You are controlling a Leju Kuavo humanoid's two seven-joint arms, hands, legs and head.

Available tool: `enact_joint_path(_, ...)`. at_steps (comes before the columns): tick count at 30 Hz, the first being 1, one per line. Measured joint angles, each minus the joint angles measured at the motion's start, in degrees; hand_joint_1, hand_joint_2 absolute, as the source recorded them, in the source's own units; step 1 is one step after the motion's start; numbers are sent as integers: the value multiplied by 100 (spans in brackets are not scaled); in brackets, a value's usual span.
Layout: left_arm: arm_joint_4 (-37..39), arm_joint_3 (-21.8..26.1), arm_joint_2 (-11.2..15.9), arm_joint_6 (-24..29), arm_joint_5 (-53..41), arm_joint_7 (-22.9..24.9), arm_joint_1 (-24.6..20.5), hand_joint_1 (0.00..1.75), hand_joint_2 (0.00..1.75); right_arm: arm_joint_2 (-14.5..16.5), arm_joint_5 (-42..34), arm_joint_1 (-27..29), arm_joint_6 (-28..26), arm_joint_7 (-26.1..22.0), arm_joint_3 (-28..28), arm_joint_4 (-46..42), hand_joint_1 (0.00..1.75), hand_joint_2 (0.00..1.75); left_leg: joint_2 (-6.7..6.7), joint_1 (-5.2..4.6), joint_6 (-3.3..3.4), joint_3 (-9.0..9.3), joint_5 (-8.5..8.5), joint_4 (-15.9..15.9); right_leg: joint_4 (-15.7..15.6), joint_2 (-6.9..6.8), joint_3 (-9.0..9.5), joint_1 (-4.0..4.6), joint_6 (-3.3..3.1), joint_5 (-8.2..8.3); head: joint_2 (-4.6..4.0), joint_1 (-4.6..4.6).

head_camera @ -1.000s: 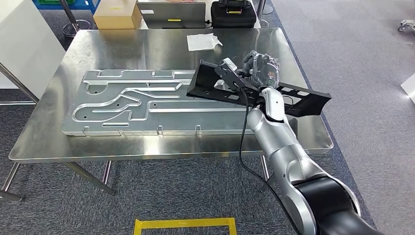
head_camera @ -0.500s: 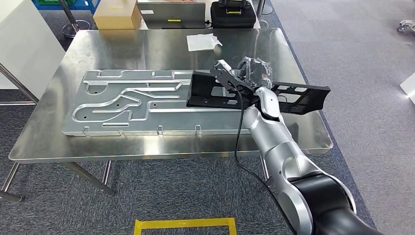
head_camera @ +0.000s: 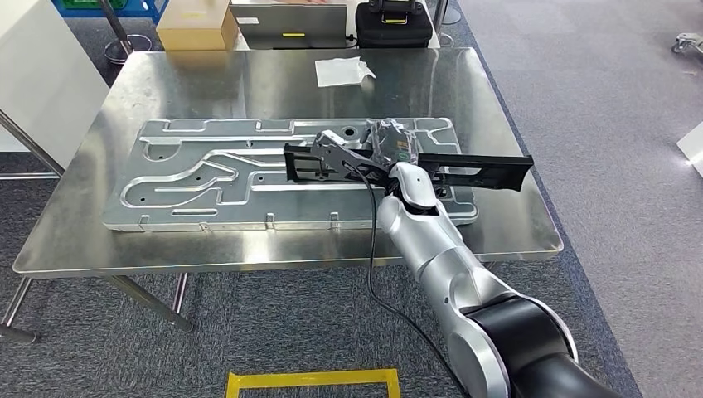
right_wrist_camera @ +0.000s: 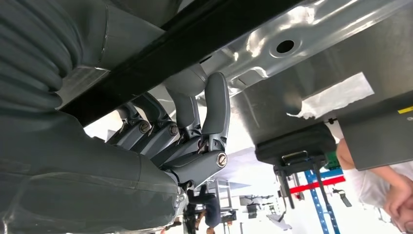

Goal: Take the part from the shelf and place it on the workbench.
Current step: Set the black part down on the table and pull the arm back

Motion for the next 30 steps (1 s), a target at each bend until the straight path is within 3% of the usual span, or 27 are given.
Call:
enact_joint_path(11, 0, 49, -5, 89, -32, -14, 2, 0, 0, 5, 420, -46, -341, 245, 59, 280, 175, 175, 0, 0, 0, 18, 0, 0, -1, -1, 16, -1, -2, -1, 0, 0)
enact_joint_path(30, 0, 128, -5, 144, -45, -70, -2, 0, 0, 206, 380, 501, -576, -491, 232, 404, 175, 175, 59, 9, -37, 132, -40, -3, -5, 61, 107, 7, -33, -20, 0, 0)
